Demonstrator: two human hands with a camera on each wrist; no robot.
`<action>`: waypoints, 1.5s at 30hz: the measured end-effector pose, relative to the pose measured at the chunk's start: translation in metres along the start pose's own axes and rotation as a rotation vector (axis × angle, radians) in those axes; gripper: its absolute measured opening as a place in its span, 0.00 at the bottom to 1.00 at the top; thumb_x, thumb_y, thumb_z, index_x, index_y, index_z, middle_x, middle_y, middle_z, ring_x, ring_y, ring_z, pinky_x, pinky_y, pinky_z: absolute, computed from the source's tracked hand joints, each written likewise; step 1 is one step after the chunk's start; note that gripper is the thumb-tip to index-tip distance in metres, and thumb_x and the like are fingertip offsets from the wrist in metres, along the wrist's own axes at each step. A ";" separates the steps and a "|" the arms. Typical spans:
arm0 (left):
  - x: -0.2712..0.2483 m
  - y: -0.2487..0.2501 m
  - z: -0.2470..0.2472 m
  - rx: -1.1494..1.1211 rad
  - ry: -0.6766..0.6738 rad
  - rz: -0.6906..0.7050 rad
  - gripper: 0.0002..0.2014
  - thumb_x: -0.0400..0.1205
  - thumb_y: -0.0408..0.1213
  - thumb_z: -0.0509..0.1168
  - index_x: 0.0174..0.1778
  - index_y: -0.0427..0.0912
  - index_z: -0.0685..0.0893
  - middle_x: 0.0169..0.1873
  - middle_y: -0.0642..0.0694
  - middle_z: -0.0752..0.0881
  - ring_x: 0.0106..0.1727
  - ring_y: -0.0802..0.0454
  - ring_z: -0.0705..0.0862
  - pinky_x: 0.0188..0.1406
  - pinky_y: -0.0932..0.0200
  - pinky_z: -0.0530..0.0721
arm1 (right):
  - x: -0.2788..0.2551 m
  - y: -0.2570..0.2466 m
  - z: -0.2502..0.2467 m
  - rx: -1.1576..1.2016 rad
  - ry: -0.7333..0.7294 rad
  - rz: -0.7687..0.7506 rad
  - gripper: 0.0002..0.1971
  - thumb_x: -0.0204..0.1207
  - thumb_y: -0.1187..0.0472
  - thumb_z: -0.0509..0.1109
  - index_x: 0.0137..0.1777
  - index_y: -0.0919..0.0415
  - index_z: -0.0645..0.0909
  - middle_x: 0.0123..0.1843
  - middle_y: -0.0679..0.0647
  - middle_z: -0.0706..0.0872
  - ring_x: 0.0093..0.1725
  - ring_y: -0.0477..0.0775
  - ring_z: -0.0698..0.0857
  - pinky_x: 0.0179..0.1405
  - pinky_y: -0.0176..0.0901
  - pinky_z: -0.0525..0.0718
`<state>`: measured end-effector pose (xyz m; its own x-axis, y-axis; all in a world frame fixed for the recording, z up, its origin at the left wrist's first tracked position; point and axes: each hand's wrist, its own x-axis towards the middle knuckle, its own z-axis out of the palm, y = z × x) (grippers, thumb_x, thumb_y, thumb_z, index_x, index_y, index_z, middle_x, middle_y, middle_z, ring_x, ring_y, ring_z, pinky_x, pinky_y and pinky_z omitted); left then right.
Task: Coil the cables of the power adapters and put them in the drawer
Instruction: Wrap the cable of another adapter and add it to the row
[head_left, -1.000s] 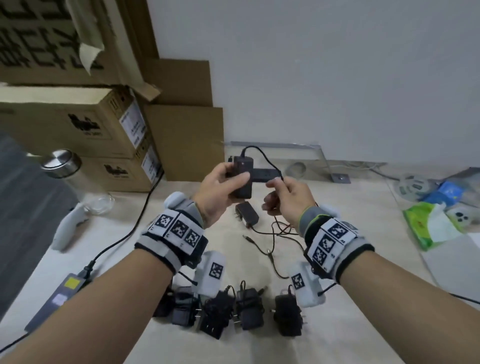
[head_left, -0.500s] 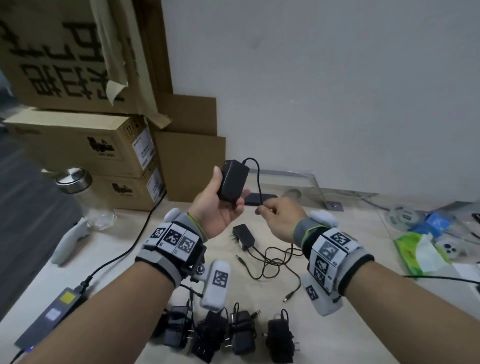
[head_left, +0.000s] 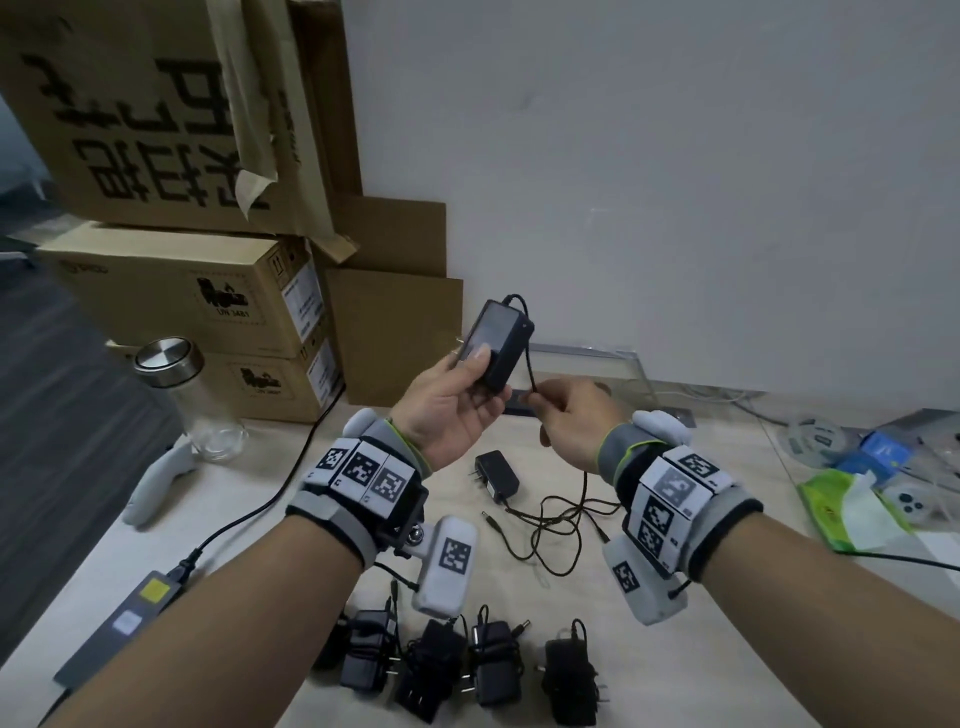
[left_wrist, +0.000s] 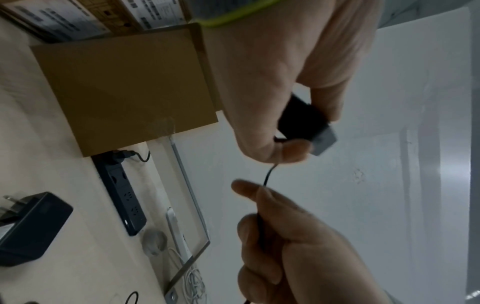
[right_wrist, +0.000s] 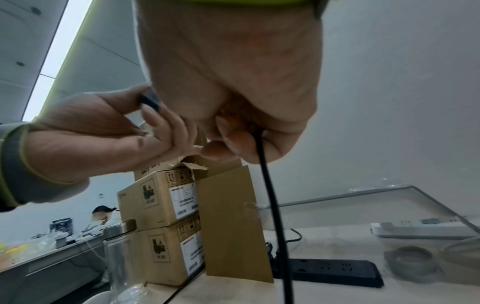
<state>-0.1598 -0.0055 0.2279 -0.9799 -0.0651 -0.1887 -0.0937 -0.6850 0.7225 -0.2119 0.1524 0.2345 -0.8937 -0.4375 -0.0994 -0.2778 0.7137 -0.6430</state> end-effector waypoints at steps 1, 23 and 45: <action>0.001 -0.001 0.000 0.014 0.021 0.003 0.13 0.78 0.40 0.66 0.54 0.37 0.81 0.40 0.41 0.83 0.35 0.52 0.83 0.31 0.66 0.84 | -0.001 -0.001 0.002 0.004 -0.031 -0.023 0.13 0.84 0.50 0.59 0.46 0.51 0.83 0.35 0.53 0.88 0.34 0.52 0.83 0.36 0.45 0.79; 0.000 0.026 -0.019 1.868 -0.156 0.005 0.11 0.75 0.39 0.75 0.47 0.48 0.79 0.39 0.52 0.83 0.43 0.50 0.82 0.35 0.60 0.74 | -0.002 -0.034 -0.034 -0.227 -0.046 -0.262 0.12 0.73 0.50 0.75 0.32 0.53 0.84 0.28 0.47 0.82 0.32 0.48 0.79 0.35 0.40 0.78; -0.010 0.024 -0.017 1.174 -0.087 0.185 0.16 0.68 0.49 0.79 0.49 0.52 0.86 0.42 0.48 0.91 0.48 0.48 0.89 0.57 0.40 0.86 | 0.009 -0.003 -0.006 0.301 -0.092 0.026 0.14 0.80 0.63 0.66 0.31 0.59 0.81 0.25 0.52 0.72 0.24 0.51 0.68 0.21 0.40 0.70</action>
<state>-0.1498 -0.0338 0.2359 -0.9999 -0.0122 -0.0042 -0.0089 0.4158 0.9094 -0.2217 0.1497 0.2404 -0.8596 -0.4788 -0.1783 -0.1265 0.5375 -0.8337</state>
